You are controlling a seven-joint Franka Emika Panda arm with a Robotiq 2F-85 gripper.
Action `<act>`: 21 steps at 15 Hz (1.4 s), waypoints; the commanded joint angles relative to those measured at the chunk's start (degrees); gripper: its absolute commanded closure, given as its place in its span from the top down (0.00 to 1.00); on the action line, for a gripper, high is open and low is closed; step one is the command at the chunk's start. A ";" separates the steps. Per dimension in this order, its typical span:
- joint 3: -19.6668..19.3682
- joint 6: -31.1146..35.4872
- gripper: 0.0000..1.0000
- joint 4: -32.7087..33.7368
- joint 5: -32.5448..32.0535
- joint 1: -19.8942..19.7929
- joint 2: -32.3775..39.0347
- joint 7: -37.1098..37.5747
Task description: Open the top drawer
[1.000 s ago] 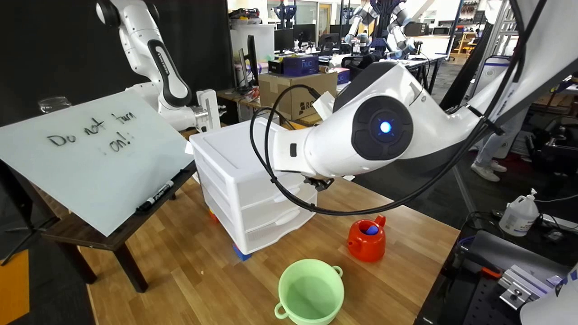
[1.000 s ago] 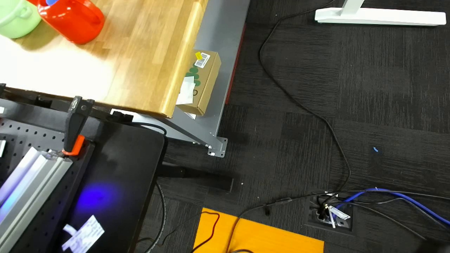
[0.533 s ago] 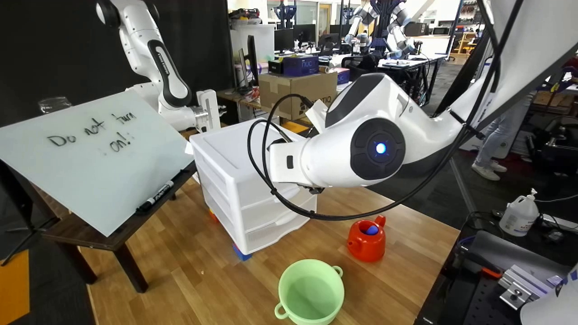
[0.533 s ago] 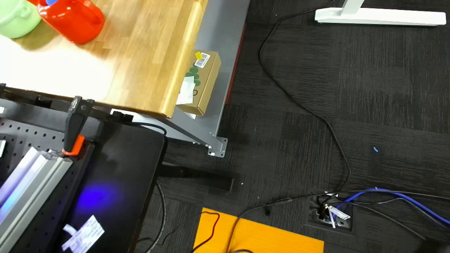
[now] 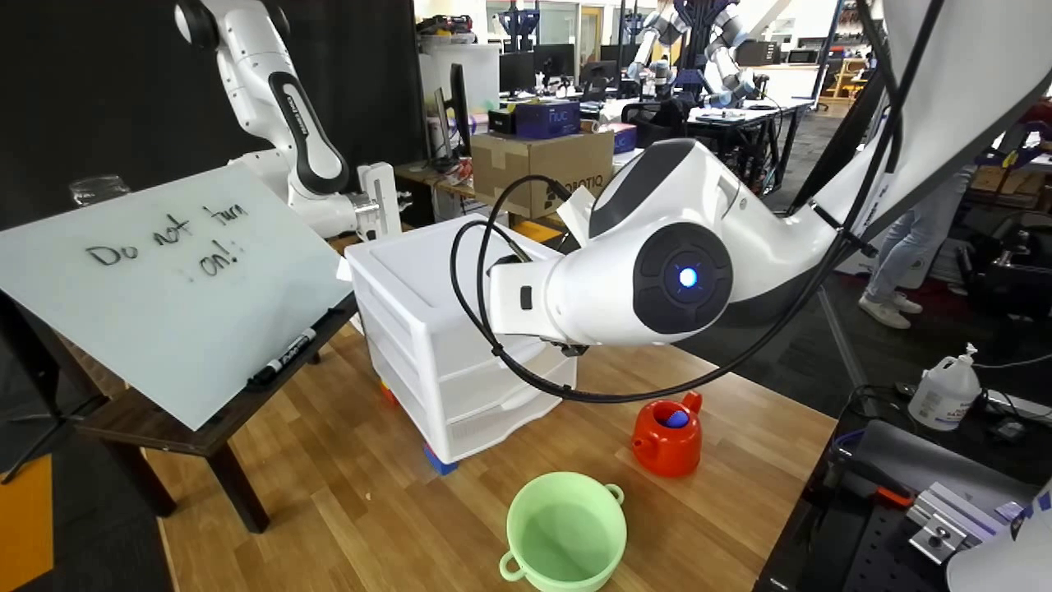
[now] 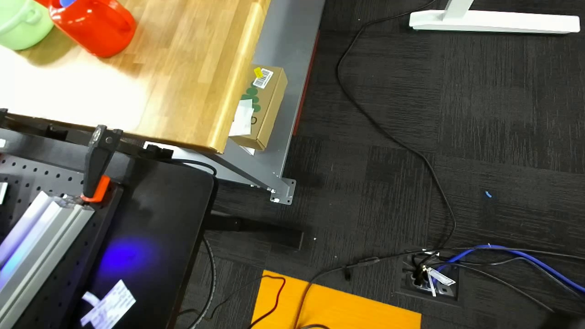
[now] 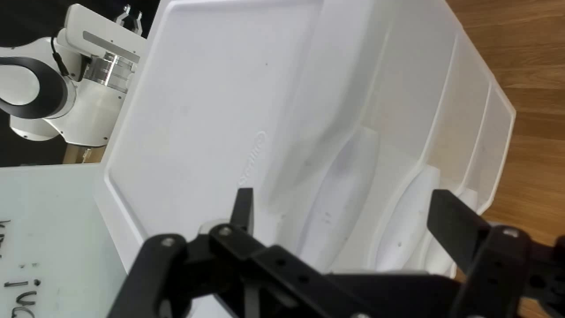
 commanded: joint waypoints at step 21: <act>4.29 -7.32 1.00 -3.82 0.15 3.81 -4.88 6.08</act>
